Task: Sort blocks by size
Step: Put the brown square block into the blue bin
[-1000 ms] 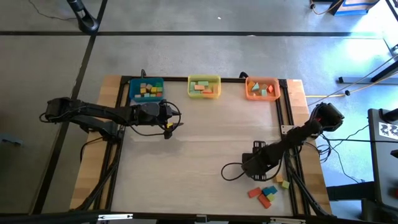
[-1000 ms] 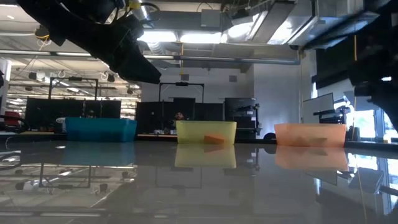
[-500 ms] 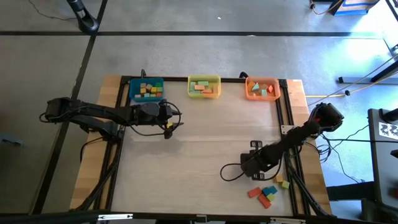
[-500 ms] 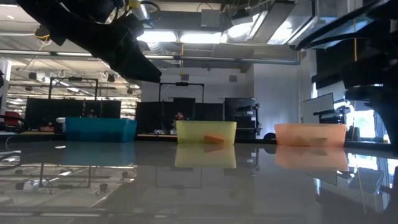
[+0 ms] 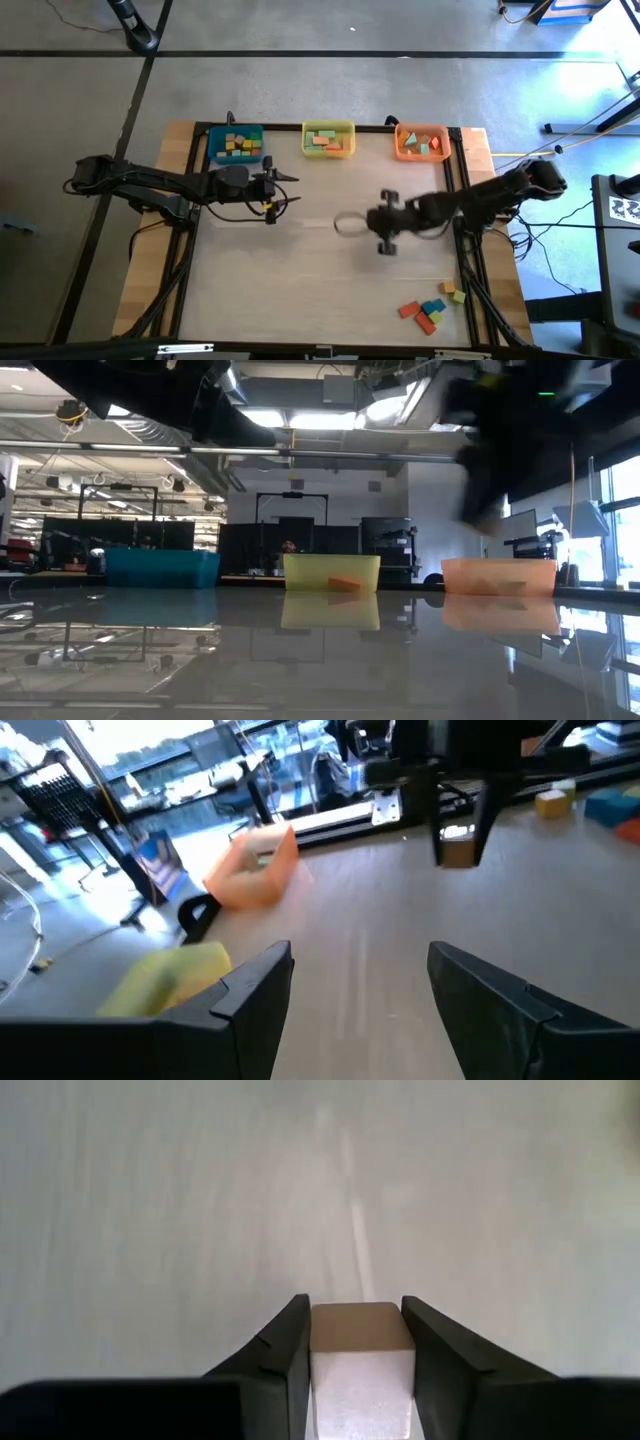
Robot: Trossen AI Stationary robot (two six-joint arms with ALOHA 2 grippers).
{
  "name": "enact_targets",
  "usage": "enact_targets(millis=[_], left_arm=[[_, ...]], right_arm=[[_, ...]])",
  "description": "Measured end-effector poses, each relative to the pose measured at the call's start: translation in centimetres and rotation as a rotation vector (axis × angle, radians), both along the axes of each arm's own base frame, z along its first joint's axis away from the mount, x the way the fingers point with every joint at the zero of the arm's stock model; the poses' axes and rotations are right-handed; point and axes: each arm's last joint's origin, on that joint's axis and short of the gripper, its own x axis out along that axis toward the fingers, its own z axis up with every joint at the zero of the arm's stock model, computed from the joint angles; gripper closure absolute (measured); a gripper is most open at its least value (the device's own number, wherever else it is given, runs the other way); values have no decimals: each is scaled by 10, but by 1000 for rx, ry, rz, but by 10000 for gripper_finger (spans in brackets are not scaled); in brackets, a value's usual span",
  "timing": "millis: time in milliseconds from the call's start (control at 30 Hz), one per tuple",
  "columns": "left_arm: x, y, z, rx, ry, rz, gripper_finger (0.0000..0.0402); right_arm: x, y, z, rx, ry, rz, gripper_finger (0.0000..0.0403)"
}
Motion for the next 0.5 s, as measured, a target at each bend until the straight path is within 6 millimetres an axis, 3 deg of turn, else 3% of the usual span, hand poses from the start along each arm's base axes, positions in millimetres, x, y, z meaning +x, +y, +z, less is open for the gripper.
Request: enact_targets(millis=[133,267,500], left_arm=[[0,-2,1,70,10,-22,180],[0,-7,1,156,25,-12,180],[1,-18,1,326,58,-41,180]], right_arm=[[25,-30,11,52,-233,-2,280],[42,-52,7,132,-399,32,280],[65,-75,5,232,-692,73,280]])
